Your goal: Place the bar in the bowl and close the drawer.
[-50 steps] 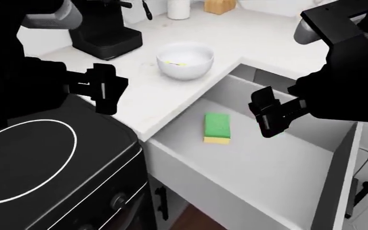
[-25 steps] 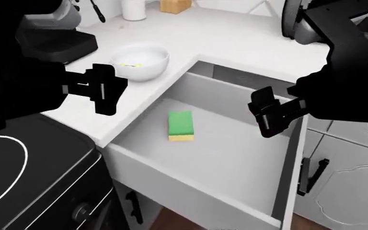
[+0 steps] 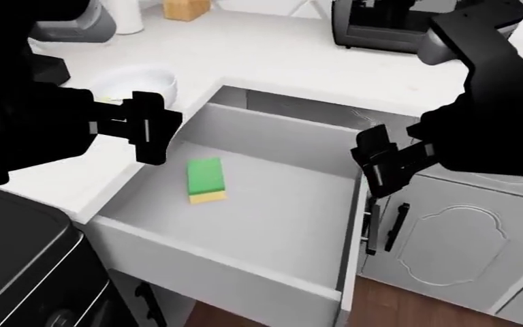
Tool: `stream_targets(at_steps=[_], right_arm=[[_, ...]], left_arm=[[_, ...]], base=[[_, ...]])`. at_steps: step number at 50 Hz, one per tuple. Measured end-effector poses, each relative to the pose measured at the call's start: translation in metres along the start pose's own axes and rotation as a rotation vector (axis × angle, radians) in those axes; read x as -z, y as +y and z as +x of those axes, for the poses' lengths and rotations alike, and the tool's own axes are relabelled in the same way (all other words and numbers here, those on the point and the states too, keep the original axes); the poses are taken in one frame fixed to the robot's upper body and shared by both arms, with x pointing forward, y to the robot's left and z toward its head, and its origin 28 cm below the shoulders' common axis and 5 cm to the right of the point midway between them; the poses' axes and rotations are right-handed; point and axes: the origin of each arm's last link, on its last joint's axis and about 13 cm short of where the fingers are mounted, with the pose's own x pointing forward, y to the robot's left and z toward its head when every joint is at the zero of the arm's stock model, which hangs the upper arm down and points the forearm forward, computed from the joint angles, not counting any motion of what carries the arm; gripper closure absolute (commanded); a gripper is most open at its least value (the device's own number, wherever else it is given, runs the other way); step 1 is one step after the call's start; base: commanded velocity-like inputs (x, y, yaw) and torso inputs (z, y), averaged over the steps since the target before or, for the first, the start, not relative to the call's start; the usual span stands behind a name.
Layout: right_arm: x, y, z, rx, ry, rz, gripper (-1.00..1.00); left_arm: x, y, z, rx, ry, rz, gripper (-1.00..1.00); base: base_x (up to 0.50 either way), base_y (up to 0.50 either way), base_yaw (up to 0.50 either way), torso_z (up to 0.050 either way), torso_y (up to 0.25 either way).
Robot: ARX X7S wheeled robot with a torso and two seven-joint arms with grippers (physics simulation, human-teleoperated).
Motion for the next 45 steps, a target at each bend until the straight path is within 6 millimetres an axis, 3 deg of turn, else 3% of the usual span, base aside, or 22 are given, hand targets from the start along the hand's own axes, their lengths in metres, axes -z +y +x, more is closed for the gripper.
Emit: stream_targets(at_steps=[24, 38, 45], right_arm=[[0.0006, 0.0002, 0.0003, -0.015, 0.0, 0.007, -1.0], [0.0004, 0.0005, -0.0005, -0.036, 0.004, 0.011, -1.0], [0.0002, -0.0005, -0.001, -0.028, 0.001, 0.014, -1.0]], left_arm=[[0.0004, 0.0004, -0.0004, 0.001, -0.001, 0.0, -1.0], [0.0004, -0.0001, -0.0016, 0.001, -0.003, 0.001, -1.0], [0.0003, -0.0007, -0.0015, 0.005, -0.003, 0.002, -1.0]], base=[[-0.01, 0.04, -0.48, 0.0, 0.0], [-0.03, 0.0, 0.0, 0.0, 0.0], [0.41, 0.02, 0.0, 0.0, 0.0]])
